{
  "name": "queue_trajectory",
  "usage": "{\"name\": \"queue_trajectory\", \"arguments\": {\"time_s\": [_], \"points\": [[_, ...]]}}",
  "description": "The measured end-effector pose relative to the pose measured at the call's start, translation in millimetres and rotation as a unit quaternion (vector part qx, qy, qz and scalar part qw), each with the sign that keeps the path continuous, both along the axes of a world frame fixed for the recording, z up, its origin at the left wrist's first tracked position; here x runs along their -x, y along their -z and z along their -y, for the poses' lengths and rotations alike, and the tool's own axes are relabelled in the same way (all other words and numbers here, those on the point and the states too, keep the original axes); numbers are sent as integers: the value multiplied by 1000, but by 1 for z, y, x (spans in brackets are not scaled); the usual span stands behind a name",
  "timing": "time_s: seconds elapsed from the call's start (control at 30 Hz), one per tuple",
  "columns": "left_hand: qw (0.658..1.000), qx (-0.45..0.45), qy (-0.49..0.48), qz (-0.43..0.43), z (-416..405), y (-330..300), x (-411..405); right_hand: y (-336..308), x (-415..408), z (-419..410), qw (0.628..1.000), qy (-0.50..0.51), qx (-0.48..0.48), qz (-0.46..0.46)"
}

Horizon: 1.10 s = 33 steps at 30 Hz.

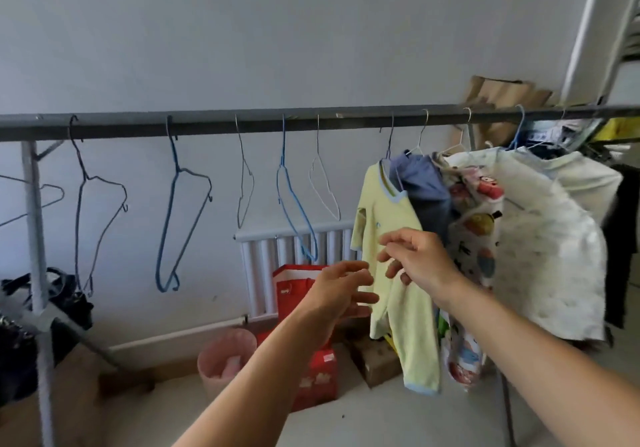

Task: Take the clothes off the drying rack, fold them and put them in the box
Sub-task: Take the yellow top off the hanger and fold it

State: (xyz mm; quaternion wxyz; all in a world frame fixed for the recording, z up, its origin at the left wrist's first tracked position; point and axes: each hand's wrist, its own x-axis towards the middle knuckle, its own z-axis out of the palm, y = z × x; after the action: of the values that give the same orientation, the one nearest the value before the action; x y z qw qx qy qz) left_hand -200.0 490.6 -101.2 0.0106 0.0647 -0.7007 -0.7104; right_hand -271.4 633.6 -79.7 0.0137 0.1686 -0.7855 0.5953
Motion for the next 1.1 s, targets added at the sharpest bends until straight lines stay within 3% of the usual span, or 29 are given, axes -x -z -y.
{"name": "queue_trajectory", "arguments": {"time_s": [0.17,0.3,0.4,0.47,0.6,0.7,0.9,1.1], "points": [[999,-18,-30,-24,-30,-36,40,-38,78,-7,981,122,-49,-146],[997,-25,-70,-37,-41,-58,61,-47,127,1,955,164,-224,-105],[996,-6,-80,-50,-38,-64,65,-47,140,11,948,106,-288,-81],[995,6,-88,-55,-33,-66,63,-45,146,15,954,112,-264,-92],[993,33,-95,-65,-19,-63,55,-51,147,15,977,157,-91,-115],[991,54,-98,-69,-12,-61,49,-58,147,-2,973,130,-52,-182],[975,155,-113,-113,-2,-67,56,-49,133,-55,954,12,-146,-263],[906,354,-167,-163,1,-67,75,-52,111,-106,933,-64,-212,-285]]}}
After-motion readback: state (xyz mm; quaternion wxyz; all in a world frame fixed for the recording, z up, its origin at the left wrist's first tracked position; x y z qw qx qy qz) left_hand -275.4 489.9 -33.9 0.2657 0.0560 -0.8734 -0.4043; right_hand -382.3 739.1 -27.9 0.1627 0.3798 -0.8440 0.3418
